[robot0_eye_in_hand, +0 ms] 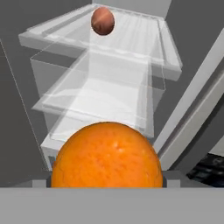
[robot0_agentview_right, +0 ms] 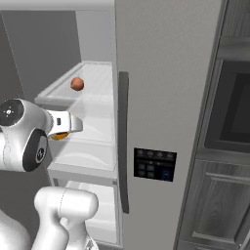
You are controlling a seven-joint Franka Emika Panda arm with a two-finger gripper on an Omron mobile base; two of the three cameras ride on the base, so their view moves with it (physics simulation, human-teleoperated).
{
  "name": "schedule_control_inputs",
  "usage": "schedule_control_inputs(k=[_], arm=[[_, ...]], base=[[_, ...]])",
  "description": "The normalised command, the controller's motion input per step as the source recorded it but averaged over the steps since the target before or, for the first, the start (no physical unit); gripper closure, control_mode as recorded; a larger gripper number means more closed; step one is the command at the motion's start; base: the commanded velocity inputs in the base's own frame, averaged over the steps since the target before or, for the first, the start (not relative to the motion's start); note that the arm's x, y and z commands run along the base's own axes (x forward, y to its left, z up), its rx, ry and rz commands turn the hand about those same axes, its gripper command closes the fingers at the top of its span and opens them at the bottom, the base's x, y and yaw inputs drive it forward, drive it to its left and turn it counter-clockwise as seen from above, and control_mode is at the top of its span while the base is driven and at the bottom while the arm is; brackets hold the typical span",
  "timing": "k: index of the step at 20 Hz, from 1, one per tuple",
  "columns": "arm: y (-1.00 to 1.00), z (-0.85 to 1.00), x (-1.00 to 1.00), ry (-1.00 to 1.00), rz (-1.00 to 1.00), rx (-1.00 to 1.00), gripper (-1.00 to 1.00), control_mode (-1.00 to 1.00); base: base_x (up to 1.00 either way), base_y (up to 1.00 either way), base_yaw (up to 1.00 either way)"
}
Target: Place the cold items (onion and orange) from the fridge in one tupperware on the dining counter. Place the warm items (hot dog and kebab skewer) in the stove area in another tupperware.
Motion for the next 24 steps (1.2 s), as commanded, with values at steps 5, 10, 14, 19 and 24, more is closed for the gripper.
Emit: schedule_control_inputs(k=[5,10,14,19,24], arm=[[0.07,-0.09,-0.19,0.03,0.11,-0.01,1.00,-1.00],[0.00,-0.04,-0.09,0.00,0.09,0.00,1.00,1.00],[0.00,0.00,0.00,0.00,0.00,0.00,1.00,1.00],[0.00,0.00,0.00,0.00,0.00,0.00,1.00,1.00],[0.00,0.00,0.00,0.00,0.00,0.00,1.00,1.00]], base=[[0.00,0.00,0.00],[-0.03,0.00,0.03],[-0.14,0.00,0.28],[-0.29,-0.05,0.34],[-0.63,-0.34,0.34]])
